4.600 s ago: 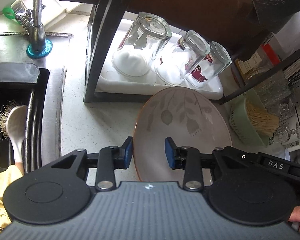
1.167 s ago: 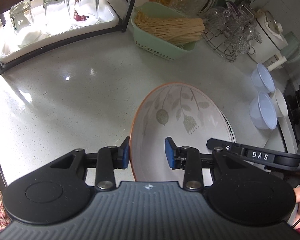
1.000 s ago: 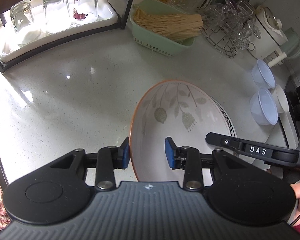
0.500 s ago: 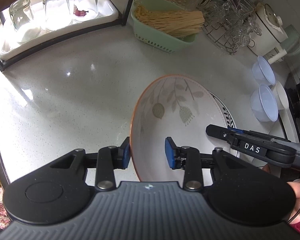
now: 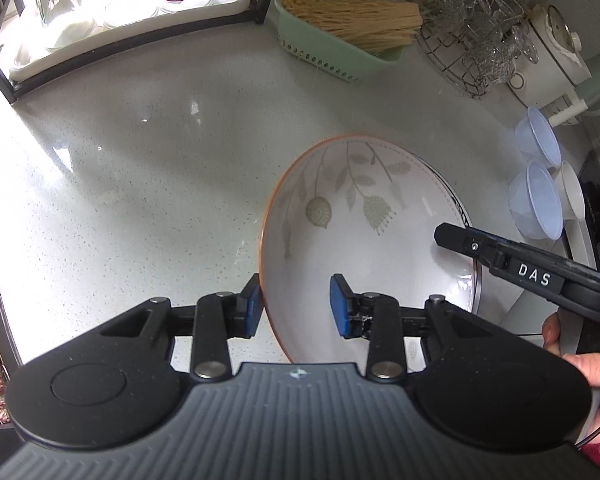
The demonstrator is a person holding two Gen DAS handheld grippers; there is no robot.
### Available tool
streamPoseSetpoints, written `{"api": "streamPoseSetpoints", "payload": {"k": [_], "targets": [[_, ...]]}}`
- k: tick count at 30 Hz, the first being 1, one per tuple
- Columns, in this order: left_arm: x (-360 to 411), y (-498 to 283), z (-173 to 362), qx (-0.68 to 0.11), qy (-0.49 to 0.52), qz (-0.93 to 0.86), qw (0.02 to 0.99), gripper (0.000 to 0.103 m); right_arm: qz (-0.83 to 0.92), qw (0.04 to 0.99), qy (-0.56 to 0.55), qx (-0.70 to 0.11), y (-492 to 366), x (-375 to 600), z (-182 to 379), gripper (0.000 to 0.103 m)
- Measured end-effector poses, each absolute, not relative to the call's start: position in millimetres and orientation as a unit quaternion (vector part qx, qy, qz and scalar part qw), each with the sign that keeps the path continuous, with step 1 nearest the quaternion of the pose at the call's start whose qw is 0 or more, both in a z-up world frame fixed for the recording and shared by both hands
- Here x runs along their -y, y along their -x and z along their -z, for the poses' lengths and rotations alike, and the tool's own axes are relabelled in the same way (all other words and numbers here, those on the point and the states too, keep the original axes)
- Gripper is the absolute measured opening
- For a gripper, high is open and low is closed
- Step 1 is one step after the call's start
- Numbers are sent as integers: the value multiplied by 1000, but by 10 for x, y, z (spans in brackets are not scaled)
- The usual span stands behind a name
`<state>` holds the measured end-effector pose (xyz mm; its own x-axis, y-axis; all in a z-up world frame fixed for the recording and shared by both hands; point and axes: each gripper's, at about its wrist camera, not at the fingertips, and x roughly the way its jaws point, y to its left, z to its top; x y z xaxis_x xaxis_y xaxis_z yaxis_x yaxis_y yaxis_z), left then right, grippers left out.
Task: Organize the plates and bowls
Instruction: 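Lower the leaf-pattern plate with both grippers onto the floral plate stack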
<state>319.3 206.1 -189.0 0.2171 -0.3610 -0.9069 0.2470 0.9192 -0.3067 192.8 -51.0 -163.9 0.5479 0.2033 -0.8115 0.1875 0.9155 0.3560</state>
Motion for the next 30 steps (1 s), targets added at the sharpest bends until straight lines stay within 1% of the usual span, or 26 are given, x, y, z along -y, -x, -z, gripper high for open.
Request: {"api": "streamPoseSetpoints", "payload": {"k": [9,30], "targets": [[-2103,-3252,1837,-586,91,175,786,39,-8,851,-228,-473,-1875,638,1658,29],[-2040,-3139,1744,-576,104,138,799,40,-24,848,-173,-500,-1804,596,1534,29]]}}
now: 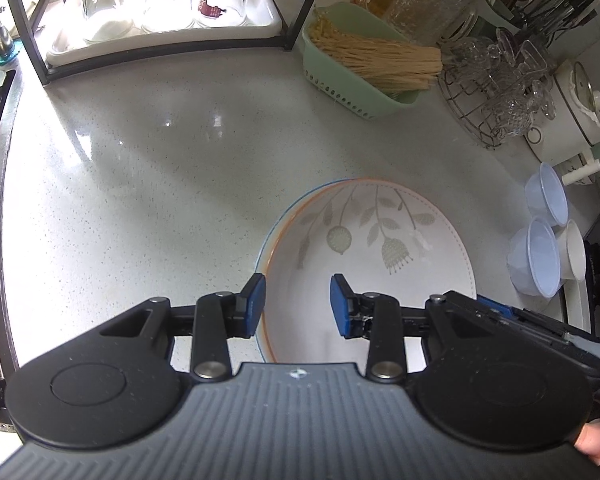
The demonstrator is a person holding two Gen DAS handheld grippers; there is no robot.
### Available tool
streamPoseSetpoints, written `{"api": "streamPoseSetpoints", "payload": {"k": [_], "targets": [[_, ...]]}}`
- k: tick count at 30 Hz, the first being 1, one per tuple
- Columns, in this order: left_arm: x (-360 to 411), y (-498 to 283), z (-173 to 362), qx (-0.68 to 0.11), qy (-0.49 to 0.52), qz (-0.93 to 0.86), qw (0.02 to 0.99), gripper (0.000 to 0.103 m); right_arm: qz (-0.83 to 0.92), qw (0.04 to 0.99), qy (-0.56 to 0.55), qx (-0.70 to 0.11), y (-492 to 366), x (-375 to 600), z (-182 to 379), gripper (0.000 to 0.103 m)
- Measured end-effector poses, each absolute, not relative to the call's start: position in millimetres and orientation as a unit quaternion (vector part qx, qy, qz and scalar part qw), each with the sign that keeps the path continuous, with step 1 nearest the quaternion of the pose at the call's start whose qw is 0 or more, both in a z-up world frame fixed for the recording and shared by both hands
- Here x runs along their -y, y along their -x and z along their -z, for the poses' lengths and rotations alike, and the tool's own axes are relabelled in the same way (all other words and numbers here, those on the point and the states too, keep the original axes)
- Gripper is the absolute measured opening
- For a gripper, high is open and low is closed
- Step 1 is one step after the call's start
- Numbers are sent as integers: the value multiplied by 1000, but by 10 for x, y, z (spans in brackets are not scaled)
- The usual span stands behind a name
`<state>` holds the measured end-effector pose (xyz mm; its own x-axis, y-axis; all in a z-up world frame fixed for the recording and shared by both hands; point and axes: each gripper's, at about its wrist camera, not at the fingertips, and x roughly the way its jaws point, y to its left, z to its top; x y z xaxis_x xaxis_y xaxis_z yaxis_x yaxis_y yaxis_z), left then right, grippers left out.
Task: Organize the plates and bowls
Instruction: 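Lower the leaf-pattern plate with both grippers onto the floral plate stack, then open both grippers to release the plate and raise them away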
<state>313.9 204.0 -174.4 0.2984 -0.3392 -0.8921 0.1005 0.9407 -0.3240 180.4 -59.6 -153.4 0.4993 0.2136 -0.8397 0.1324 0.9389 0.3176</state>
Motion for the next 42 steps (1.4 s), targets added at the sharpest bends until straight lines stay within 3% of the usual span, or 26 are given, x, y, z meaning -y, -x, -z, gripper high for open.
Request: {"api": "streamPoseSetpoints", "payload": {"k": [20,42], "targets": [[-2019,-3017,1677,-556,111,146,810,39,-15,864,-133,-486,-1752,562,1363,28],[-2142,-2846,704,-427,117,147,884,40,-35,930,-109,-350,-1624,424,481,28]]}}
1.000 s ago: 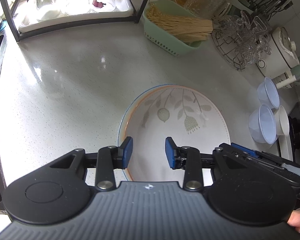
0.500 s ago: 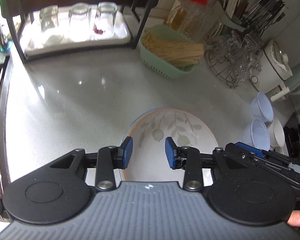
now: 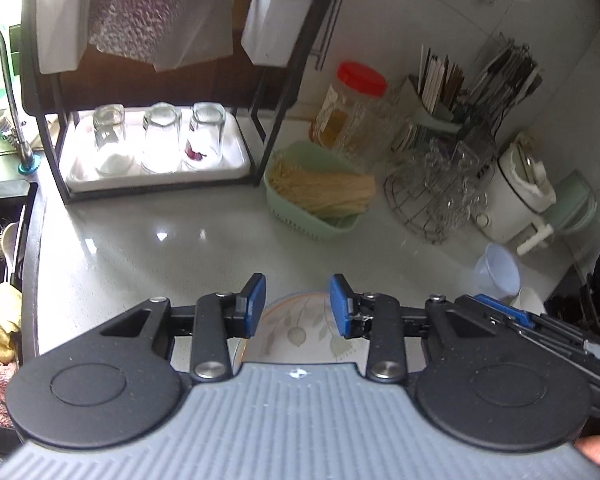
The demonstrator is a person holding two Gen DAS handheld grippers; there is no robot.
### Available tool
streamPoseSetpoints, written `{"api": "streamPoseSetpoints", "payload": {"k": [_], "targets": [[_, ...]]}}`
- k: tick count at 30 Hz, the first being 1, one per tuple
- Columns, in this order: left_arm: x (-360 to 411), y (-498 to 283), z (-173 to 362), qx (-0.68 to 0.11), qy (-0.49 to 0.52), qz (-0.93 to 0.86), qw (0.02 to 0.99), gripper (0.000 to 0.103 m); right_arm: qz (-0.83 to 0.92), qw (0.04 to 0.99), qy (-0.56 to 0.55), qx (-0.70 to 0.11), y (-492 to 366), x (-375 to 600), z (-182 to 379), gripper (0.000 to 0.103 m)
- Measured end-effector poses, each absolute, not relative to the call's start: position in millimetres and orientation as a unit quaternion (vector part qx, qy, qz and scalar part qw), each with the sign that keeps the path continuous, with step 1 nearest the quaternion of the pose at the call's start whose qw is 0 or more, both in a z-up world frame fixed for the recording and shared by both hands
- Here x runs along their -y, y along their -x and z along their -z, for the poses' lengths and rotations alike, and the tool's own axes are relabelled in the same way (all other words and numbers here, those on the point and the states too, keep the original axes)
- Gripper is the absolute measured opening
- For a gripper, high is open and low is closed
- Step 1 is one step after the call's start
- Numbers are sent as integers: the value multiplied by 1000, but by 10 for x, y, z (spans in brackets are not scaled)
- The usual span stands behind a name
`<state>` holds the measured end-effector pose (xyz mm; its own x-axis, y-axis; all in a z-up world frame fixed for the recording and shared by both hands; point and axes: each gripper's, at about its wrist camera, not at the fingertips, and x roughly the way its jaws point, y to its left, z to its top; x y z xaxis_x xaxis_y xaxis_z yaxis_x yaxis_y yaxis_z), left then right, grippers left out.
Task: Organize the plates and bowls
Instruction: 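Open both grippers to release the plate and raise them away, then move both grippers toward the white plastic bowl near the rice cooker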
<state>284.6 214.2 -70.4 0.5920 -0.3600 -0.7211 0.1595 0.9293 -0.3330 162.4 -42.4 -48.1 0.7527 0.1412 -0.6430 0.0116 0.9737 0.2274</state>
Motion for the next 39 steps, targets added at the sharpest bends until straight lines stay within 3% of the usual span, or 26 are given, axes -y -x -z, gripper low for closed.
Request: {"api": "streamPoseSetpoints", "payload": {"k": [10,23,39], "targets": [[-2320,-2769,474,-392,105,138,903,40,-27,939,-101,-327,-1519,313,280,28],[-2249,-2749,584,-401,95,176,894,40,8,935,-120,-334,-1432,307,323,28],[-1296,-2471,624,-406,110,108,901,39,-12,939,-102,-327,-1297,1408,380,28]]}}
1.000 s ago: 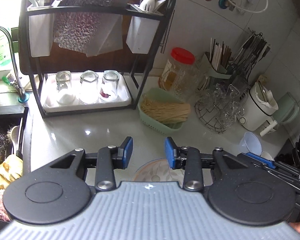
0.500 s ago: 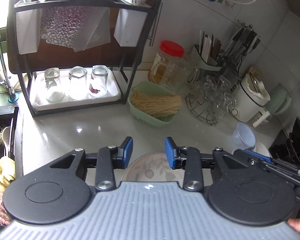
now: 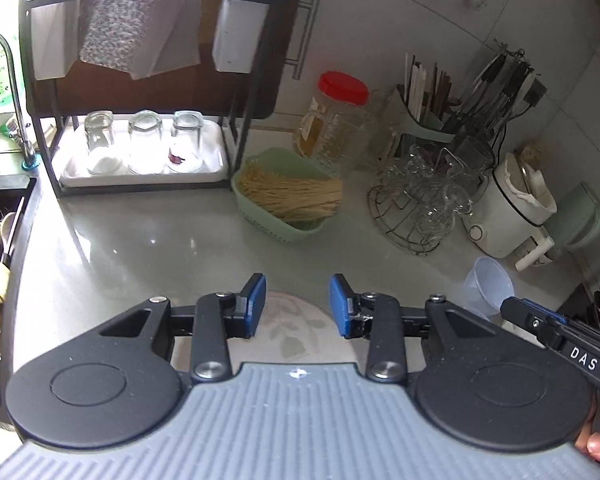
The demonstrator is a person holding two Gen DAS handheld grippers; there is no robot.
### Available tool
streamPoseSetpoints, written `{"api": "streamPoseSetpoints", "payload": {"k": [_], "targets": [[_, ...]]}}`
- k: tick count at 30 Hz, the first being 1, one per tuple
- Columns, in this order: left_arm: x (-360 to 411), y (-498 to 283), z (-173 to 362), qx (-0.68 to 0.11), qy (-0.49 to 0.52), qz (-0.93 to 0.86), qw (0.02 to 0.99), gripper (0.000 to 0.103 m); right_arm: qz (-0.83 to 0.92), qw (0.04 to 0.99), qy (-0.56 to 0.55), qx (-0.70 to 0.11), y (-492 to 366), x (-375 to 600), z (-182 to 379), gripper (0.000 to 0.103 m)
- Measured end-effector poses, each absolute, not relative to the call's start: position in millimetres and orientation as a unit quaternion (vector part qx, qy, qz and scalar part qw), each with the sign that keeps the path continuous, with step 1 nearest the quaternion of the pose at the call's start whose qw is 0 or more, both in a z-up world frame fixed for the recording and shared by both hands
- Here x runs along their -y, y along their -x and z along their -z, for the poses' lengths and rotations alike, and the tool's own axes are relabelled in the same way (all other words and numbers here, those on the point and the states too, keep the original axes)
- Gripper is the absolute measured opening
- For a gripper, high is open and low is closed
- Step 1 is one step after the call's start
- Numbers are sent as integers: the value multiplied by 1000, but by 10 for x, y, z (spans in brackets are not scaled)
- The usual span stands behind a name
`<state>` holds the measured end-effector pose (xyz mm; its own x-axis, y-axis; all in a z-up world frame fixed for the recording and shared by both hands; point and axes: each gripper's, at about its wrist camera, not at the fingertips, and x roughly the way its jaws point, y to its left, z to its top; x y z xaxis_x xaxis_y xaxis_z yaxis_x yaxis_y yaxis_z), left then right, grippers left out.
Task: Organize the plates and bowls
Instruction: 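Move both grippers toward the white plastic bowl near the rice cooker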
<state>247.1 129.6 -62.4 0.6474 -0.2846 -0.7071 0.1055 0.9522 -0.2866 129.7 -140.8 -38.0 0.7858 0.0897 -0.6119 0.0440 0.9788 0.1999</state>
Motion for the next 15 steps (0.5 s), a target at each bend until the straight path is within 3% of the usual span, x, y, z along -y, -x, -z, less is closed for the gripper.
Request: {"api": "streamPoseSetpoints", "payload": {"k": [15], "targets": [[600,-2688,746,-398,29,158,903,40,3,930,-116,-349,-969,2765,718,28]]}}
